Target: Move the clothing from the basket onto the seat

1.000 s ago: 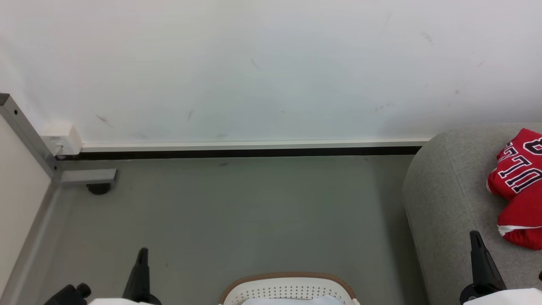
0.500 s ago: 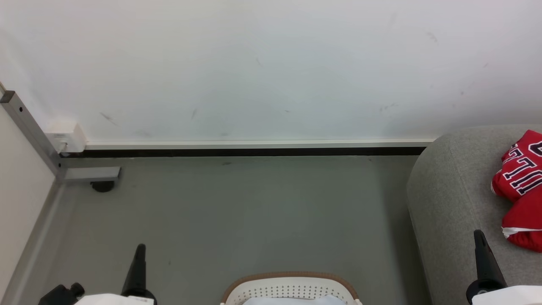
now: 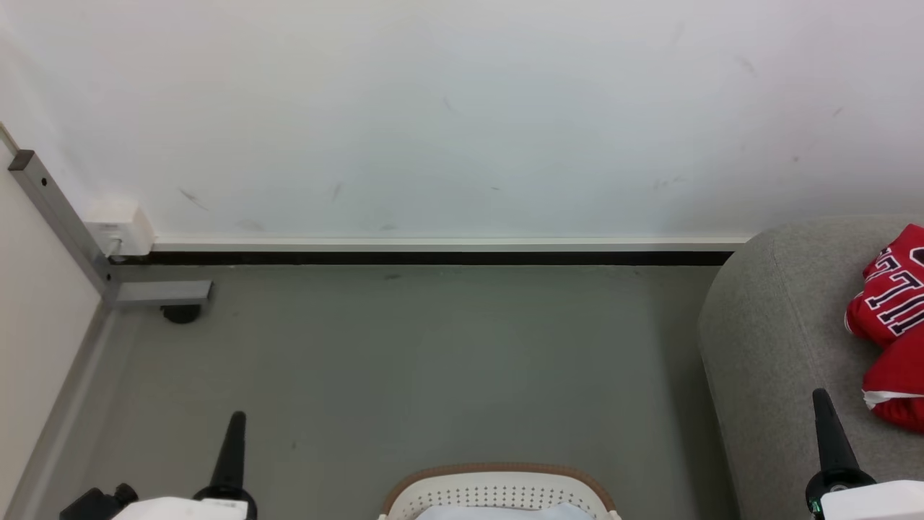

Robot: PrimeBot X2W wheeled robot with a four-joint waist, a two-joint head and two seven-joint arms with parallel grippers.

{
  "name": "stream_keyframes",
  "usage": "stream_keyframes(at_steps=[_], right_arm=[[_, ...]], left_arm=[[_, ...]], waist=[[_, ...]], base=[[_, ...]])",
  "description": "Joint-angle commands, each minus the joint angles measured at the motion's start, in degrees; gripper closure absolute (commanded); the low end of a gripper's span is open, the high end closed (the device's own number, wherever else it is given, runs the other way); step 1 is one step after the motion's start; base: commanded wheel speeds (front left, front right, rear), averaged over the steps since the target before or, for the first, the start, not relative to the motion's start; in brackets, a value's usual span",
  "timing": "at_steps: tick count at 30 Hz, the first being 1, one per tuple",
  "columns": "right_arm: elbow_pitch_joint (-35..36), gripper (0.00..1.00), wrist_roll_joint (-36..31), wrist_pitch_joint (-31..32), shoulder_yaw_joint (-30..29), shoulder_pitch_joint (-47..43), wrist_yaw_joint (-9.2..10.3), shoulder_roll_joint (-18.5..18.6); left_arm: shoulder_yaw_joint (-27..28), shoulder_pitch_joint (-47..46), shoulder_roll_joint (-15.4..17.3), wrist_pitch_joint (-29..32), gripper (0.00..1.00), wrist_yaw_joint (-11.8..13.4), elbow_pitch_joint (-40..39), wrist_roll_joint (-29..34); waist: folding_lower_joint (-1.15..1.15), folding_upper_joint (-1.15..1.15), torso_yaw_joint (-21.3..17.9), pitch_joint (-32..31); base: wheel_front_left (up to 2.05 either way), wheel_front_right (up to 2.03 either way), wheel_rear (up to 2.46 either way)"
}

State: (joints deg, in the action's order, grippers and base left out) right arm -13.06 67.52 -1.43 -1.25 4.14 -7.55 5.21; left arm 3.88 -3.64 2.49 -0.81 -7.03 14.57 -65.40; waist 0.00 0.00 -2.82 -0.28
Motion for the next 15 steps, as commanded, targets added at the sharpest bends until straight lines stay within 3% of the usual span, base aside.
stream_keyframes(at_steps=[1, 15], right_arm=[[0.18, 1.00, 1.39, 0.39, -0.47, 1.12, 0.06, 0.05], [-0.17, 1.00, 8.29, 2.49, -1.74, 1.53, 0.07, -0.51]], left_arm=[[0.43, -1.31, 0.42, 0.40, 1.00, -0.14, -0.60, -1.40], [1.08, -1.75, 0.48, 2.39, 1.00, -0.29, -0.59, -8.77]], waist=[[0.00, 0.00, 0.07, 0.01], [0.00, 0.00, 0.72, 0.12]], base=[[0.00, 0.00, 0.00], [0.00, 0.00, 0.00]])
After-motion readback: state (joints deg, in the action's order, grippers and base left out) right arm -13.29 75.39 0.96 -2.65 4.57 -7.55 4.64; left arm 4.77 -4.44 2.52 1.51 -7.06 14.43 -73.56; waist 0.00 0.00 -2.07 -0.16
